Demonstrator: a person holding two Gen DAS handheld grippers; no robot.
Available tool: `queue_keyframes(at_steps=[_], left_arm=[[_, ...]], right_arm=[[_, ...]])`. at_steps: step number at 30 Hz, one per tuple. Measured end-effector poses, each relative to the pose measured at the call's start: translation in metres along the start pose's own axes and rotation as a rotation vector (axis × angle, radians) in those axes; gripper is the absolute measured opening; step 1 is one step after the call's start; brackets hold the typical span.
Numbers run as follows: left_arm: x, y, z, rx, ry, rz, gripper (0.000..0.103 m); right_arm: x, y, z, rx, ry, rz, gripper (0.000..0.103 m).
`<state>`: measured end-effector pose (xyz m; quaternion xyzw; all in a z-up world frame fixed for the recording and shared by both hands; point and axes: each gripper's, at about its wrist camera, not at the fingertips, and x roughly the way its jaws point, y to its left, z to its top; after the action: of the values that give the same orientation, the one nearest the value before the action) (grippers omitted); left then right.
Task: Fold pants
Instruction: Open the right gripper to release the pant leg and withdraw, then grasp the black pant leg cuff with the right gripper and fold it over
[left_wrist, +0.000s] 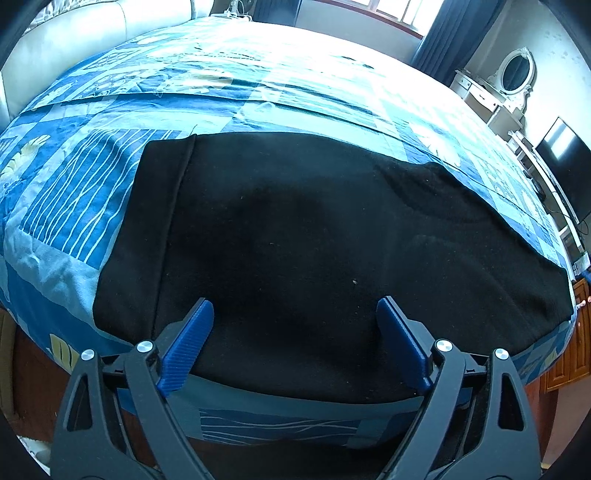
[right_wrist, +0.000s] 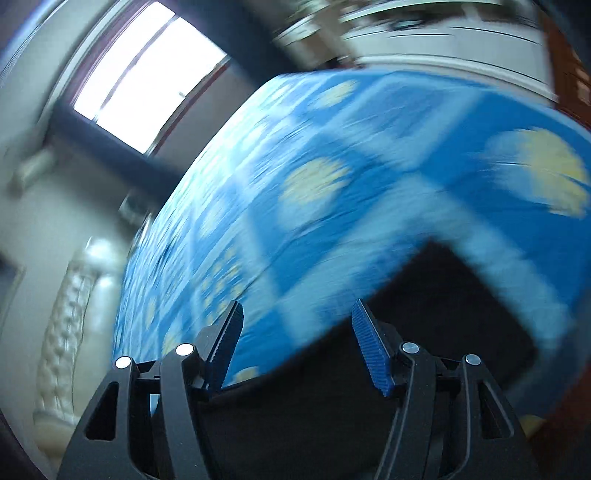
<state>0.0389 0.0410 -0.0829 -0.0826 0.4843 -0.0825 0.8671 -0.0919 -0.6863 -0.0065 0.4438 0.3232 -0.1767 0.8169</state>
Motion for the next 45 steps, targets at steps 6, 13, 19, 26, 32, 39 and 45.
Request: queue_keyframes(at_steps=[6,13,19,26,32,39,45], left_arm=[[0.000,-0.001,0.000,0.003,0.000,0.012,0.090],[0.000,-0.001,-0.001,0.004,0.001,0.017,0.090],[0.000,-0.002,-0.002,0.012,0.000,0.022,0.091],[0.000,-0.002,-0.001,0.005,0.003,0.017,0.091],[-0.001,-0.002,-0.001,0.001,0.002,0.016,0.091],[-0.012,-0.005,0.001,0.000,-0.019,0.018,0.091],[-0.029,-0.007,0.005,-0.020,-0.061,0.009,0.091]], right_arm=[[-0.026,-0.113,-0.021,0.285,-0.049,-0.008,0.061],[-0.009,-0.139,-0.053,0.412,-0.059,0.082,0.063],[0.005,-0.116,-0.059,0.364,-0.023,0.144,0.063],[0.026,-0.086,-0.068,0.297,0.003,0.050,0.038],[0.010,-0.061,-0.071,0.254,-0.052,0.037,0.014],[-0.014,0.012,-0.063,0.140,-0.095,0.168,0.014],[-0.034,0.088,-0.084,-0.031,-0.064,0.266,0.014]])
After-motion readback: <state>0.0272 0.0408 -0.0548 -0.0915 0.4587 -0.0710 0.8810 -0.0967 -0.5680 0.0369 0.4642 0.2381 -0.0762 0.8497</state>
